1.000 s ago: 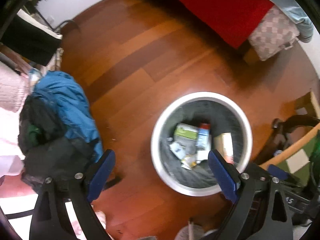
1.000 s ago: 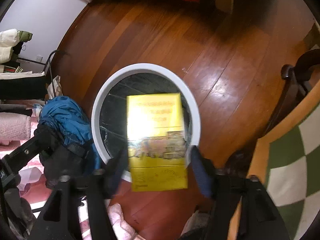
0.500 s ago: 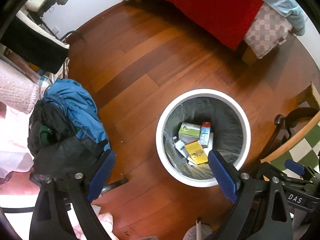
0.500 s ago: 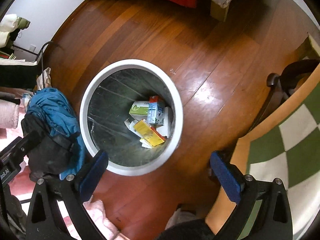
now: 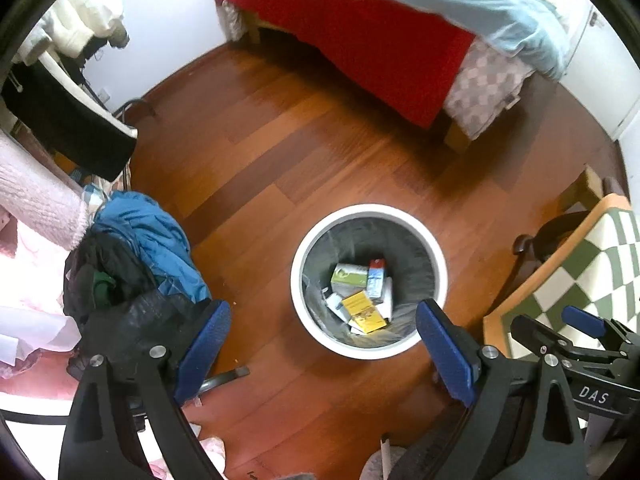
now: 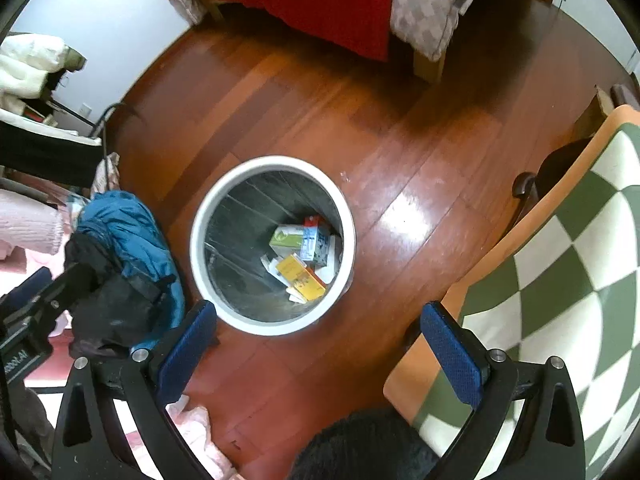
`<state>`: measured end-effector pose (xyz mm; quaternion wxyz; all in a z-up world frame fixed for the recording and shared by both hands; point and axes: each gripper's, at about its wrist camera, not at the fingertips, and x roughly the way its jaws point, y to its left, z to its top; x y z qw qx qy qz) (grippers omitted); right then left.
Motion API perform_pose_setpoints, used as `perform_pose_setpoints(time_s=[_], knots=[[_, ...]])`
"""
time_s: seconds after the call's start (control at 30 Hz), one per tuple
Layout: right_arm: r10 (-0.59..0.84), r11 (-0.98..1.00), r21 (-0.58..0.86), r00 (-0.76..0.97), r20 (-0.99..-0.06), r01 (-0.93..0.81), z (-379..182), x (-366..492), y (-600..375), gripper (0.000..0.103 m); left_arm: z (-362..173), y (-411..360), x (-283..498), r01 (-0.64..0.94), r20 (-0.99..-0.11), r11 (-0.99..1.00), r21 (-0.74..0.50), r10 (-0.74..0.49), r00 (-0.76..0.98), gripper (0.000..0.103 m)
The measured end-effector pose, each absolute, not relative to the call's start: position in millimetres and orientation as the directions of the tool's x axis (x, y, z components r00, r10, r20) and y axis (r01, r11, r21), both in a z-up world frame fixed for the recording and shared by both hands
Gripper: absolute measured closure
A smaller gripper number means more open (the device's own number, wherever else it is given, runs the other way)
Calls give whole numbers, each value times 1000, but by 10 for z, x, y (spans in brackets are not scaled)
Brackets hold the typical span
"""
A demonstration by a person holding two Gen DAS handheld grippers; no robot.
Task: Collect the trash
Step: 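Move both tools back from the bin toward the table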
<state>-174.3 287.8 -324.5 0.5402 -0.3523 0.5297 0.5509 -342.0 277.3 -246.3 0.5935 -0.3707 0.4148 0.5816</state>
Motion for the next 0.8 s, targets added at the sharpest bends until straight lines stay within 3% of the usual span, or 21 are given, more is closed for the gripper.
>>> perform_pose_setpoints(time_s=[0.47, 0.63, 0.8], knots=[[426, 107, 329, -256, -868, -938, -1949, -1544, 2182, 0, -1542, 2169, -3062, -989, -849, 145, 26, 526, 55, 9], [493, 160, 388, -267, -828, -908, -1611, -1196, 1760, 0, -1571, 2016, -2534, -968, -842, 249, 0, 522, 135, 9], [530, 291, 392, -194, -825, -873, -1501, -532, 1185, 0, -1989, 1896, -1620, -909, -883, 415, -37, 413, 224, 7]])
